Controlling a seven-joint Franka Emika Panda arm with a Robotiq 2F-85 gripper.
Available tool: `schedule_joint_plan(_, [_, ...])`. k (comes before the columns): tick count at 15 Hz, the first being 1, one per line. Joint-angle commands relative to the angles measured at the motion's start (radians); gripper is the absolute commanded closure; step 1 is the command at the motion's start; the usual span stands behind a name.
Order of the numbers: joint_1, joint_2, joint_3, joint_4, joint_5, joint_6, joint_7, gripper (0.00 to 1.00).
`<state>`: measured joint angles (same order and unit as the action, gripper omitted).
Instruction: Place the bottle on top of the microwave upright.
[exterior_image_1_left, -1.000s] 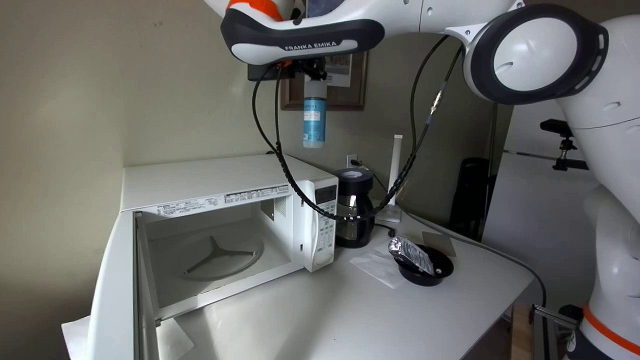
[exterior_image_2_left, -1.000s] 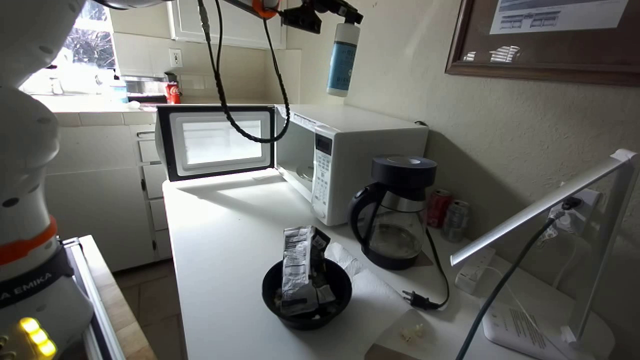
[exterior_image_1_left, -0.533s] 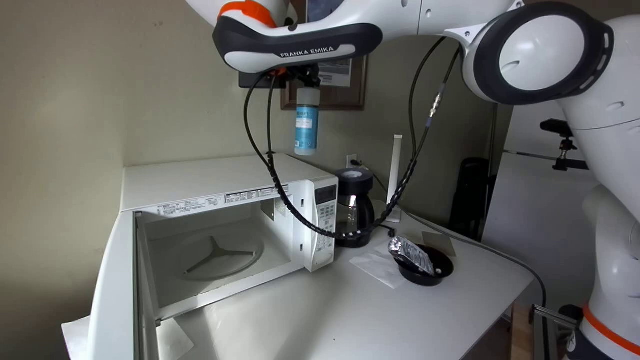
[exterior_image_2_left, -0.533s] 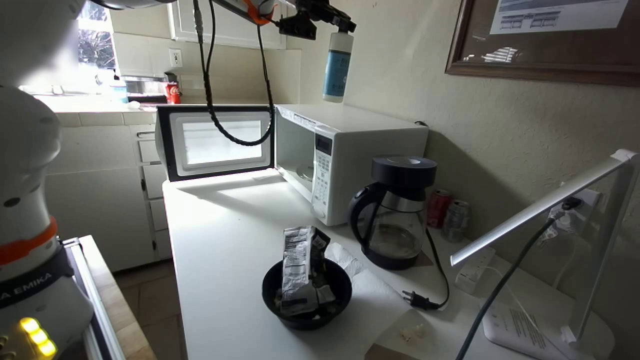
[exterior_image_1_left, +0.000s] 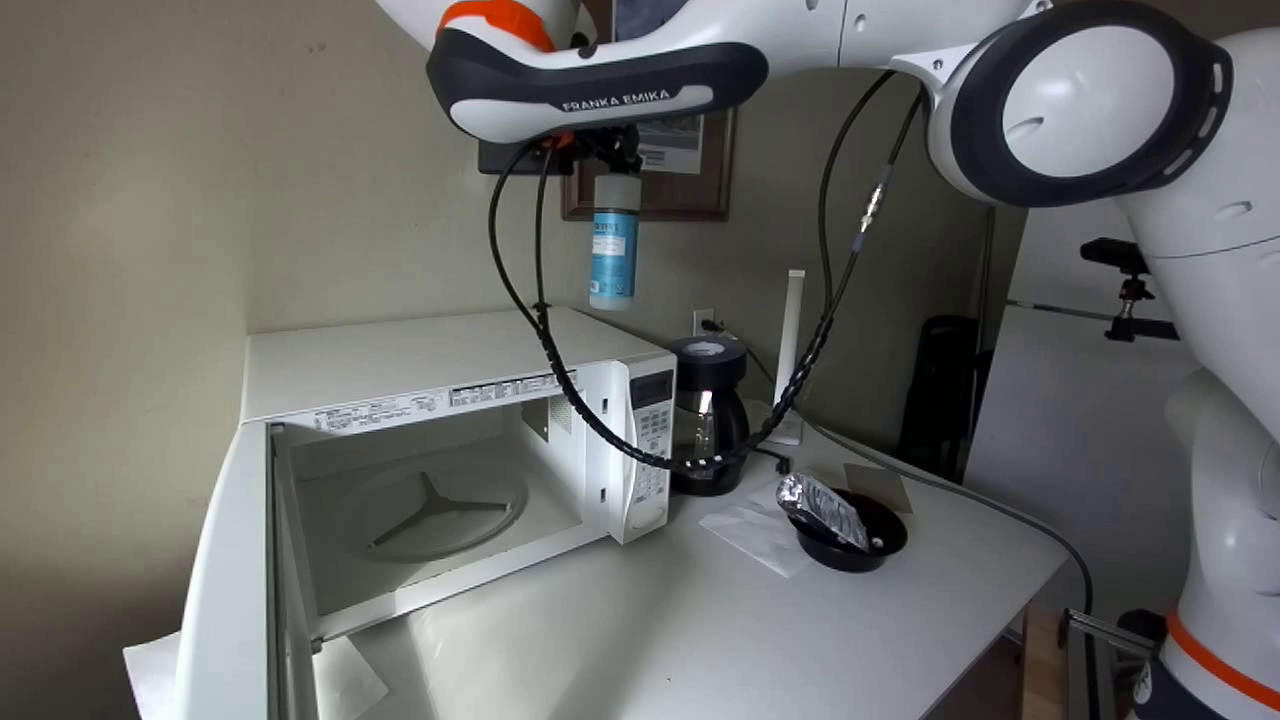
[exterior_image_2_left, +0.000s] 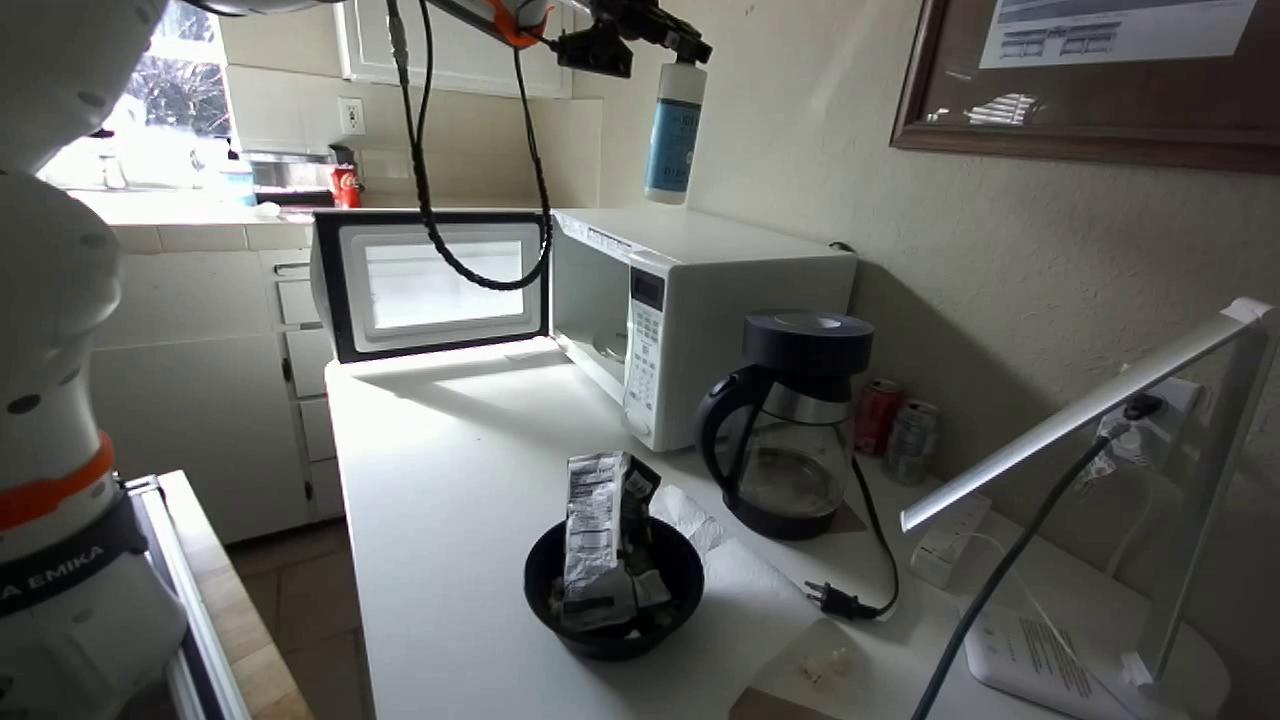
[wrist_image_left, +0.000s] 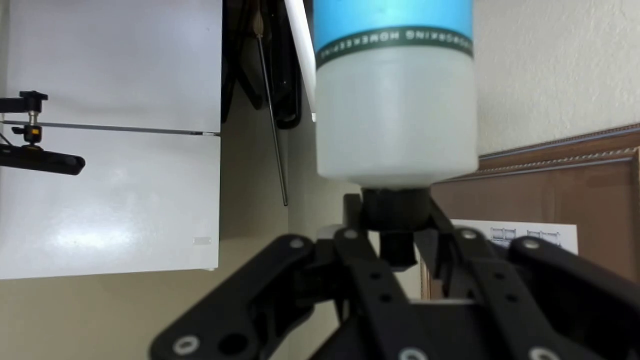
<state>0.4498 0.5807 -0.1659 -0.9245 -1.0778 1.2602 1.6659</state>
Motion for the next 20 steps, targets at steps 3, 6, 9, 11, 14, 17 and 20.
schedule_joint_plan(3, [0.000, 0.000, 0.000, 0.000, 0.000, 0.000, 0.000, 0.93])
schedule_joint_plan(6, [0.008, -0.005, -0.002, -0.017, -0.026, 0.021, 0.004, 0.93])
schedule_joint_plan(9, [0.011, -0.008, 0.002, -0.023, -0.034, 0.048, 0.005, 0.93])
schedule_joint_plan(11, [0.017, -0.008, 0.003, -0.025, -0.043, 0.073, 0.011, 0.93])
schedule_joint_plan(14, [0.026, -0.005, -0.003, -0.034, -0.064, 0.121, 0.037, 0.93])
schedule_joint_plan(17, [0.032, -0.001, 0.001, -0.049, -0.072, 0.163, 0.068, 0.93])
schedule_joint_plan(20, [0.035, 0.003, 0.000, -0.082, -0.076, 0.208, 0.087, 0.93])
